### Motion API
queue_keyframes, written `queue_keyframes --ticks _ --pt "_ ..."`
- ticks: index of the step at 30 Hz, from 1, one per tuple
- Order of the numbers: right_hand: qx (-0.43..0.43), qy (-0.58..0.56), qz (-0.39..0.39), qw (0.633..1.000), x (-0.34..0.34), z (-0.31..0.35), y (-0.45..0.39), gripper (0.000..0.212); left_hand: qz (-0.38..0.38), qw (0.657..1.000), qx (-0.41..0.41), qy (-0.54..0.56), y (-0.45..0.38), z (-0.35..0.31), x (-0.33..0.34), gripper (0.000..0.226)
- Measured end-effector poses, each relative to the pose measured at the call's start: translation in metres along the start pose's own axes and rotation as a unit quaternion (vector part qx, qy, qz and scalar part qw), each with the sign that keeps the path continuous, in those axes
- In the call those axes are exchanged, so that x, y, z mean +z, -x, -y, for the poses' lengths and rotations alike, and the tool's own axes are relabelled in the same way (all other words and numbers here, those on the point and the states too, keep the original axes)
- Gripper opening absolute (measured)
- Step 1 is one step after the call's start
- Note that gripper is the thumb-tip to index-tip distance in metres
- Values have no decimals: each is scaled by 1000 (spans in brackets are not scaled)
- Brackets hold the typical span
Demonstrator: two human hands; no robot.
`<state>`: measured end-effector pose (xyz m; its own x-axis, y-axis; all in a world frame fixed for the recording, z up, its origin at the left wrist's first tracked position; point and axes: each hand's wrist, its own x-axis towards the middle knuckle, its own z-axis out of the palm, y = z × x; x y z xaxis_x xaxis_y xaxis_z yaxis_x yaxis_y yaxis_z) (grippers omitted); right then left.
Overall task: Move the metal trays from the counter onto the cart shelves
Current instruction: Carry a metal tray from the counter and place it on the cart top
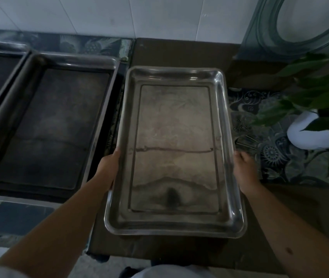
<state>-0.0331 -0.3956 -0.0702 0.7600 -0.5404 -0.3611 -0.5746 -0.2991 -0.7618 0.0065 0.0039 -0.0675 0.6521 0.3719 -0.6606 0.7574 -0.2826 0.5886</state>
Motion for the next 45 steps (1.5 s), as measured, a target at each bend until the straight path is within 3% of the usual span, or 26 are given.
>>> queue_keyframes --ticks 6,12,17,22,26,35,40,45 --pt "16 -33 -14 999 -11 -2 15 35 -31 999 41 0 23 6 -6 61" --pt "-8 -56 25 998 -22 17 52 27 -52 997 53 32 52 14 -45 62" --pt "-101 -4 53 993 -3 67 81 24 -76 988 55 126 86 43 -107 56" --pt "-210 24 114 971 61 128 116 23 -176 961 25 211 130 105 -178 44" --pt "-301 67 205 929 131 166 173 27 -265 920 -7 287 183 188 -231 46" --pt "-420 147 412 795 272 200 363 33 -419 771 -56 476 322 358 -291 48" --pt "-466 166 476 727 321 183 462 41 -481 740 -106 458 388 438 -294 47" --pt "-491 169 499 694 350 169 537 37 -526 714 -116 448 426 489 -309 47"
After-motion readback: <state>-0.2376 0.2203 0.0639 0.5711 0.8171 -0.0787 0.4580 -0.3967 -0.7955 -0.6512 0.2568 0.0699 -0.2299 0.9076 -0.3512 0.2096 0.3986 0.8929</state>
